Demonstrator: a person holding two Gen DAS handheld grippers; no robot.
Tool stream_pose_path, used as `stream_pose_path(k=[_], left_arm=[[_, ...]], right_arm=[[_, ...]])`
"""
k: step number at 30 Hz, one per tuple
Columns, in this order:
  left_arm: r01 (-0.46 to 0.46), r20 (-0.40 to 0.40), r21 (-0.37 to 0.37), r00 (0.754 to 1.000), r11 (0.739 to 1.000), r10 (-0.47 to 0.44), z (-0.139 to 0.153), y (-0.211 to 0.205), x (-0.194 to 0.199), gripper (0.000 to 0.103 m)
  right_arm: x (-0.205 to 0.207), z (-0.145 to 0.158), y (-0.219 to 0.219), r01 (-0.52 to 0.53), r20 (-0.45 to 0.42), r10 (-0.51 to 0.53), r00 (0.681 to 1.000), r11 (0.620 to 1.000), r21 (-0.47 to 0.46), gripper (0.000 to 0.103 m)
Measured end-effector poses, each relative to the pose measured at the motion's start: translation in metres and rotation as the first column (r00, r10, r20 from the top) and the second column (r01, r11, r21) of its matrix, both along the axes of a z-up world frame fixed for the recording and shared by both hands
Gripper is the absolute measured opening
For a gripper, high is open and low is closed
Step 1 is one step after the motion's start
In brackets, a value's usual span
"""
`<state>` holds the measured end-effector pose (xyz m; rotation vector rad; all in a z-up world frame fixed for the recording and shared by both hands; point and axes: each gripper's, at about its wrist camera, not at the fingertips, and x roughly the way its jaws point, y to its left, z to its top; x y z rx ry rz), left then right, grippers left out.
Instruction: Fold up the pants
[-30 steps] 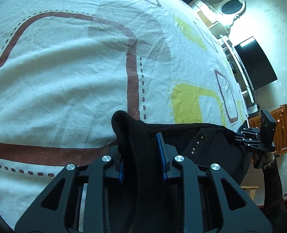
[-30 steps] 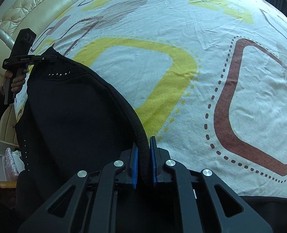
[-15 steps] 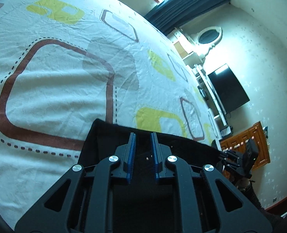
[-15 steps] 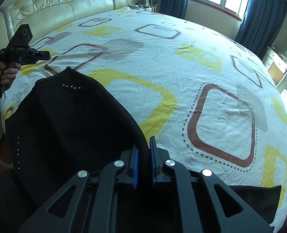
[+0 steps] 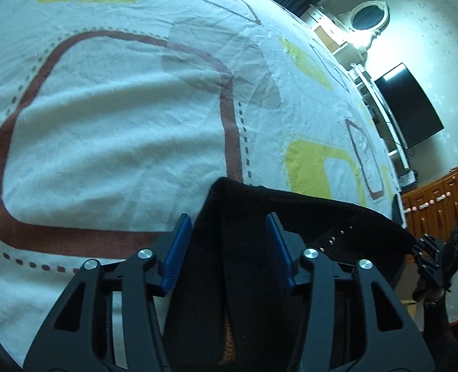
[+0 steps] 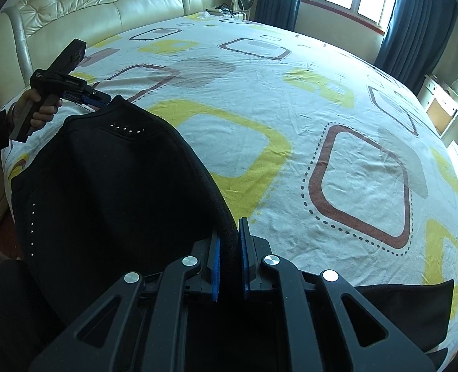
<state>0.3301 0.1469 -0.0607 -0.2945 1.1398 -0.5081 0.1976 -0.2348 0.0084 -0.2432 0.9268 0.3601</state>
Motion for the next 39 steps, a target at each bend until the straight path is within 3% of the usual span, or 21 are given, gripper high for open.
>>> stream_pose_path(k=[2,4,5,7,11,13,15,16,19,25,26,30,39], left_arm=[[0.064,0.062,0.065,0.996,0.996,-0.068,0.012,-0.010,-0.003,0.044],[0.155,0.042,0.102,0.986,0.983,-0.160,0.018,-0.023,-0.002,0.049],[0.204,0.004,0.104,0.979,0.973,-0.206,0.018,-0.030,0.002,0.060],[0.252,-0.025,0.144,0.968,0.957,-0.251,0.020,-0.041,0.008,0.073],[0.292,-0.024,0.216,0.956,0.932,-0.294,0.020,-0.047,0.027,0.073],[0.297,-0.059,0.239,0.955,0.924,-0.292,0.008,-0.045,0.035,0.072],[0.312,-0.078,0.256,0.950,0.915,-0.302,-0.003,-0.046,0.036,0.063],[0.313,-0.063,0.249,0.950,0.917,-0.307,-0.004,-0.045,0.035,0.062],[0.292,-0.045,0.114,0.956,0.949,-0.289,-0.002,-0.035,0.034,0.034],[0.200,-0.024,-0.037,0.979,0.979,-0.201,-0.007,-0.015,0.027,0.024],[0.181,-0.002,-0.052,0.983,0.982,-0.181,-0.003,-0.013,0.023,0.004],[0.133,0.067,-0.180,0.990,0.975,-0.123,0.022,0.002,0.007,0.004],[0.178,0.188,-0.267,0.974,0.947,-0.130,0.074,0.004,-0.063,0.005]], right_arm=[[0.001,-0.001,-0.002,0.007,-0.010,-0.007,1.000,1.000,0.012,0.011],[0.001,-0.002,-0.002,0.004,-0.007,-0.004,1.000,1.000,0.012,0.011],[0.000,-0.002,-0.001,0.002,-0.004,-0.002,1.000,1.000,0.010,0.011],[0.001,-0.002,-0.002,0.003,-0.005,-0.003,1.000,1.000,0.020,0.011],[0.001,-0.004,-0.006,0.012,-0.010,-0.011,1.000,0.999,0.050,0.012],[0.001,-0.005,-0.007,0.012,-0.008,-0.011,1.000,0.998,0.055,0.012],[0.002,-0.005,-0.008,0.013,-0.010,-0.013,1.000,0.998,0.065,0.012],[0.002,-0.005,-0.009,0.013,-0.011,-0.012,1.000,0.997,0.071,0.012],[0.004,-0.005,-0.011,0.016,-0.017,-0.015,1.000,0.996,0.087,0.013],[0.005,-0.008,-0.014,0.029,-0.018,-0.027,0.999,0.995,0.100,0.012],[0.005,-0.008,-0.014,0.031,-0.018,-0.029,0.999,0.995,0.100,0.012],[0.004,-0.007,-0.014,0.033,-0.019,-0.031,0.999,0.995,0.090,0.012],[-0.017,0.002,-0.010,0.042,0.016,-0.043,0.999,0.997,0.058,0.012]])
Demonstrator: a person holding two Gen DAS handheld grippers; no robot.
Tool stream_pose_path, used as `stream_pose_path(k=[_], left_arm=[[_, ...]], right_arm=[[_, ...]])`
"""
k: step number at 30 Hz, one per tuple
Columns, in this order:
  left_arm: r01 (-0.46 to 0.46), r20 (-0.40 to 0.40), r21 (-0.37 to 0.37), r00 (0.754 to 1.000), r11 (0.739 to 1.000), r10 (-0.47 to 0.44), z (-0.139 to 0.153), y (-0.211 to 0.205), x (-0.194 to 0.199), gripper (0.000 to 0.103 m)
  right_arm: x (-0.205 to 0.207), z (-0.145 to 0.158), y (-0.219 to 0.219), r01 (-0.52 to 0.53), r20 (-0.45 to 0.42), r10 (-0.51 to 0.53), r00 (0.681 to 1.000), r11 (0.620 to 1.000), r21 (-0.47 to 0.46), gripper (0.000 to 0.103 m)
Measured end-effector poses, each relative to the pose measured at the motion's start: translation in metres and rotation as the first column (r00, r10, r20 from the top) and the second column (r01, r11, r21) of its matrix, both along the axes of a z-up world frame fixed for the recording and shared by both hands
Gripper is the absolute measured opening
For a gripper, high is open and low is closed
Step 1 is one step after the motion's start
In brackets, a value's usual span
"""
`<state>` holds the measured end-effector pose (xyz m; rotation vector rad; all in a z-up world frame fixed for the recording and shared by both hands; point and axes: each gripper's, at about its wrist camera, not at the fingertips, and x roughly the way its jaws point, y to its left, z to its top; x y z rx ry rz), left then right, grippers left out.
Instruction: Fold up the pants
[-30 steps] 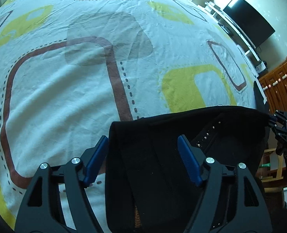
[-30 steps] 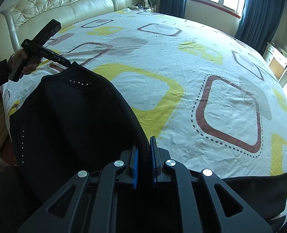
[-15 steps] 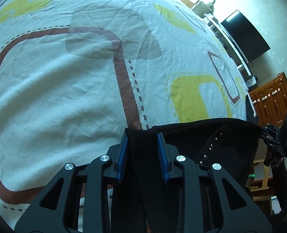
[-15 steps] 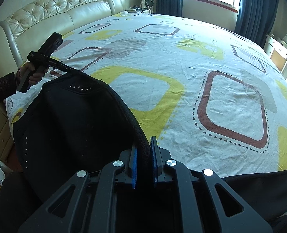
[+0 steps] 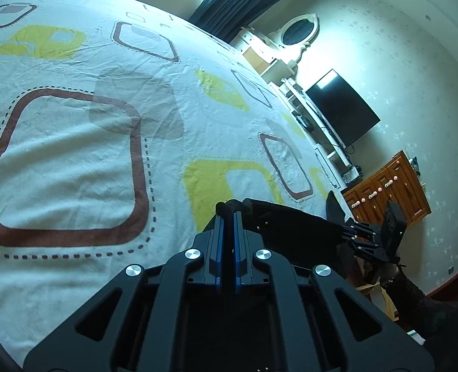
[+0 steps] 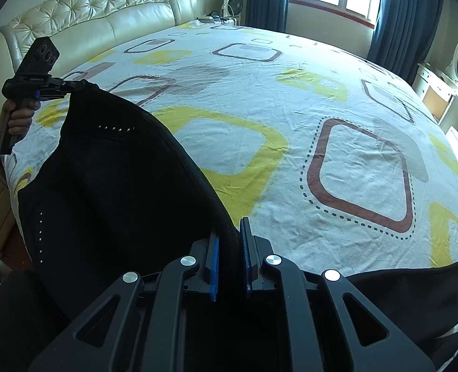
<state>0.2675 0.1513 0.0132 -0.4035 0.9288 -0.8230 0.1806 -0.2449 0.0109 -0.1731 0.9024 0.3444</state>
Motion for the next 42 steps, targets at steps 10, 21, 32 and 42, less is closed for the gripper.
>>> stream_pose_path(k=[10,21,32,42], left_arm=[[0.009,0.029,-0.047,1.000,0.999,-0.007,0.006,0.007,-0.071,0.004],[-0.082,-0.093,-0.074,0.993,0.994,0.075,-0.038,0.071,-0.151,0.007],[-0.367,-0.287,0.003,0.891,0.930,0.352,-0.077,0.088,-0.211,0.055],[-0.558,-0.346,0.088,0.759,0.825,0.551,-0.065,0.024,-0.227,0.058]], right_arm=[[-0.045,-0.001,0.003,0.021,0.009,-0.021,1.000,1.000,0.000,0.012],[-0.088,-0.021,-0.004,-0.020,0.000,0.020,1.000,1.000,-0.018,0.012],[-0.124,-0.034,-0.024,0.048,-0.093,-0.036,0.995,0.991,0.129,0.055],[-0.130,-0.041,-0.064,0.271,-0.261,-0.171,0.950,0.868,0.417,0.057]])
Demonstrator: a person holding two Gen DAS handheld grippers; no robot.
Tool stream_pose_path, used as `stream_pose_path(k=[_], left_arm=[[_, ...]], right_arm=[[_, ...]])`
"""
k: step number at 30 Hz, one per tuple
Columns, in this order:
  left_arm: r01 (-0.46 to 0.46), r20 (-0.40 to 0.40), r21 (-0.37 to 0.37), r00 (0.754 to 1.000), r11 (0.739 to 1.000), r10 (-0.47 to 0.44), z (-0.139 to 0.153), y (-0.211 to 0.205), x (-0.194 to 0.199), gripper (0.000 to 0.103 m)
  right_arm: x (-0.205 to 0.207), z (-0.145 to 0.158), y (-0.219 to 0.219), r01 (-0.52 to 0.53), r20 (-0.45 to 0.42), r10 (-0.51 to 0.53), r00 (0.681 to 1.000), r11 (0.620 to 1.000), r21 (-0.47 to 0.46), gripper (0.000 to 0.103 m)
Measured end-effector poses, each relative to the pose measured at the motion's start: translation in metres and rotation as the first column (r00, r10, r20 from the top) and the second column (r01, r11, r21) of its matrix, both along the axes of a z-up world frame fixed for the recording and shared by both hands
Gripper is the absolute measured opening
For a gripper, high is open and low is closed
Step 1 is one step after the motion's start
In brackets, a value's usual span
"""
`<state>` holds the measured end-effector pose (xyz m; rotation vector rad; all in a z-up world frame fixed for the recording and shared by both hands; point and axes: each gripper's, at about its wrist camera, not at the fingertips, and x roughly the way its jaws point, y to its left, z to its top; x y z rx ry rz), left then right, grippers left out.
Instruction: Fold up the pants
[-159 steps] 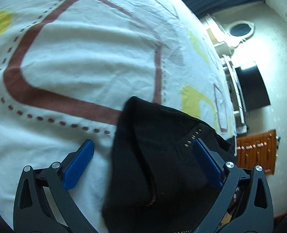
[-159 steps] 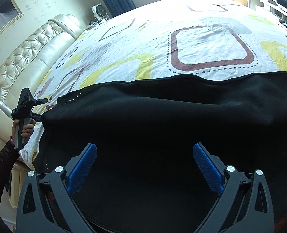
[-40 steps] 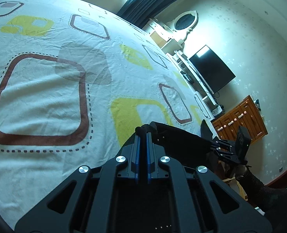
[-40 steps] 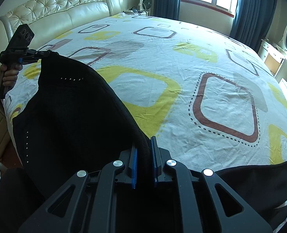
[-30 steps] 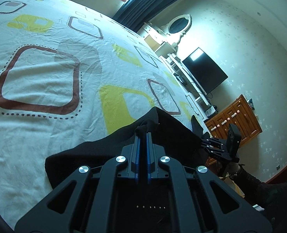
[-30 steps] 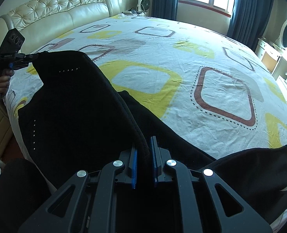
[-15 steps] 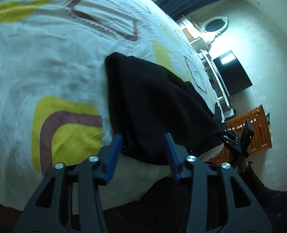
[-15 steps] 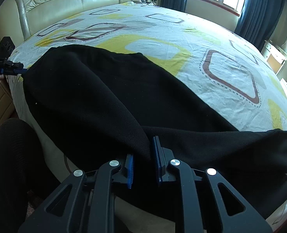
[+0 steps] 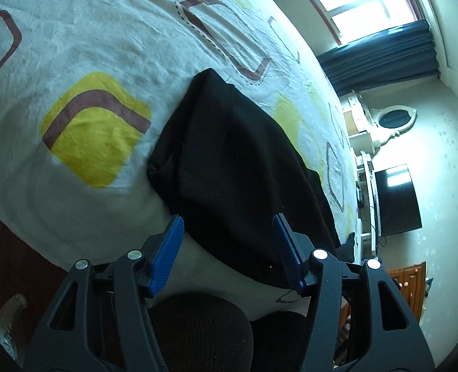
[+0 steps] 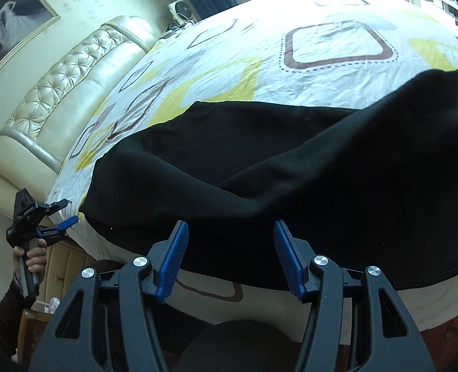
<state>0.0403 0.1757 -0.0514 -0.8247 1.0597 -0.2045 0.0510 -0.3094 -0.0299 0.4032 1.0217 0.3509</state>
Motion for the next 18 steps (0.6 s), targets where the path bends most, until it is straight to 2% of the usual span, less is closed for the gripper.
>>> stream_pose_path(k=[3,5,6,11,14,18], left_arm=[[-0.035,-0.054,0.013,0.998,0.999,0.035,-0.011,-0.009,0.006,0.058],[-0.046,-0.083,0.080,0.995,0.996,0.052,-0.014,-0.013,0.011,0.058],[-0.060,-0.084,0.089,0.994,0.994,0.067,-0.015,-0.013,0.012,0.058],[-0.177,-0.141,0.021,0.974,0.984,0.178,-0.011,-0.006,0.010,0.058],[-0.238,-0.114,0.022,0.964,0.971,0.239,0.002,-0.004,-0.002,0.058],[-0.216,-0.043,0.077,0.975,0.973,0.220,0.018,-0.013,0.000,0.058]], right_arm=[[0.000,-0.004,-0.004,0.017,-0.028,-0.015,1.000,0.998,0.060,0.057],[0.001,-0.006,-0.007,0.034,-0.044,-0.030,0.999,0.994,0.107,0.057],[0.001,-0.007,-0.009,0.042,-0.052,-0.036,0.998,0.991,0.125,0.057],[0.001,-0.013,-0.016,0.078,-0.083,-0.066,0.994,0.985,0.154,0.057],[0.001,-0.014,-0.018,0.085,-0.090,-0.071,0.993,0.983,0.163,0.057],[0.001,-0.016,-0.017,0.079,-0.091,-0.065,0.994,0.983,0.163,0.057]])
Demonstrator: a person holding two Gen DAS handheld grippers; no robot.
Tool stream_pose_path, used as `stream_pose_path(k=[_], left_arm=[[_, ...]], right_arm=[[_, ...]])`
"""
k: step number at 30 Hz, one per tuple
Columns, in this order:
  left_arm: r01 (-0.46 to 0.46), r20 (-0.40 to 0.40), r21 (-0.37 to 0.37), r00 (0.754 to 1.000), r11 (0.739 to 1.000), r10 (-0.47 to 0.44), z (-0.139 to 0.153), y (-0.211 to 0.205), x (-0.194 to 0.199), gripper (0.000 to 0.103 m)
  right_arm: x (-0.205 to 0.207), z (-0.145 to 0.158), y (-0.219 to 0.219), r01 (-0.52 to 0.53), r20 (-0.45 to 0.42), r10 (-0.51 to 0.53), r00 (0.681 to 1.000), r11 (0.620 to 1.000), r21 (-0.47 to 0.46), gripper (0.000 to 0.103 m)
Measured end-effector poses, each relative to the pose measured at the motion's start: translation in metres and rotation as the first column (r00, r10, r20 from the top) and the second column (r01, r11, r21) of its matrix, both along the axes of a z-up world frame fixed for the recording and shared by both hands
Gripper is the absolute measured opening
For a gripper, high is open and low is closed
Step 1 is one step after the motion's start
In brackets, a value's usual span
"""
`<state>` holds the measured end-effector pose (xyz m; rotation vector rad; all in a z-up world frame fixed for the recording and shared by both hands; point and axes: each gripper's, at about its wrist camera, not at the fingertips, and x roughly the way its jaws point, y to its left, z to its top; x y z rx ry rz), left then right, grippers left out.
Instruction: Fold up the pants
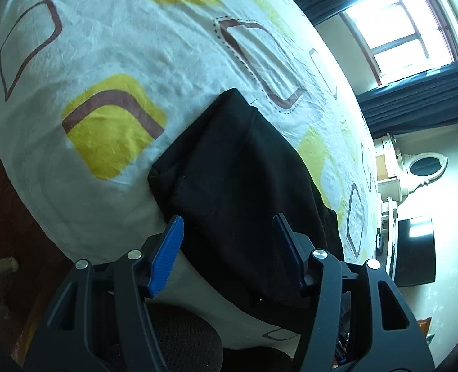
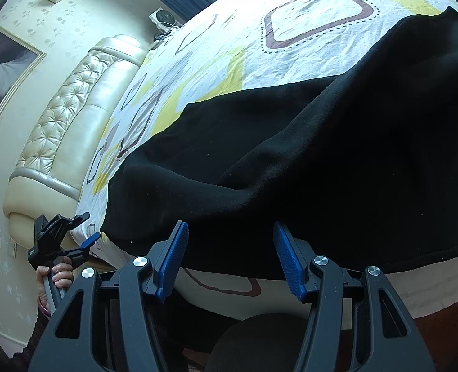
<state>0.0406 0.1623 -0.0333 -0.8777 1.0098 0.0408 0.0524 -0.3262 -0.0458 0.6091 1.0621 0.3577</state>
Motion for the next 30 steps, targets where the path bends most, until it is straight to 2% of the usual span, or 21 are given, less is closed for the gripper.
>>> stream_pose_path(k=[5,8,11,16,18,21,23,27,30], left_arm=[[-0.017,-0.061,-0.021,0.998,1.000,0.016,-0.012,-0.010,0.011,0.058],[-0.050,-0.072,-0.070,0.996,0.996,0.045,-0.014,-0.017,0.005,0.058],[-0.043,-0.054,-0.034,0.998,0.999,0.041,-0.013,-0.022,0.006,0.058],[-0.097,-0.074,-0.052,0.993,0.994,0.093,-0.025,-0.021,0.005,0.058],[-0.086,-0.071,-0.022,0.994,0.996,0.084,-0.024,-0.024,0.007,0.056],[-0.104,-0.086,-0.011,0.991,0.994,0.103,-0.027,-0.020,0.008,0.042],[-0.123,-0.107,-0.023,0.987,0.992,0.119,-0.032,-0.014,0.009,0.025],[-0.121,-0.107,-0.016,0.987,0.993,0.118,-0.031,-0.010,0.009,0.016],[-0.087,-0.040,0.079,0.995,0.993,0.091,-0.013,-0.015,0.012,0.010]], right_arm=[[0.001,-0.002,0.000,0.006,-0.009,-0.006,1.000,1.000,0.001,0.057],[0.000,-0.001,-0.002,0.016,-0.005,-0.016,1.000,1.000,0.010,0.057],[0.001,-0.004,-0.002,0.014,-0.013,-0.014,1.000,1.000,0.013,0.057],[0.001,-0.003,-0.002,0.018,-0.020,-0.018,1.000,1.000,0.019,0.057],[0.000,-0.002,-0.003,0.024,-0.012,-0.024,1.000,0.999,0.023,0.057],[0.000,-0.003,-0.006,0.039,-0.027,-0.038,0.999,0.998,0.049,0.057],[-0.001,-0.005,-0.010,0.065,-0.042,-0.062,0.997,0.995,0.075,0.057],[-0.003,-0.010,-0.022,0.145,-0.082,-0.132,0.988,0.973,0.180,0.057],[-0.004,-0.020,-0.028,0.202,-0.142,-0.169,0.975,0.943,0.265,0.057]])
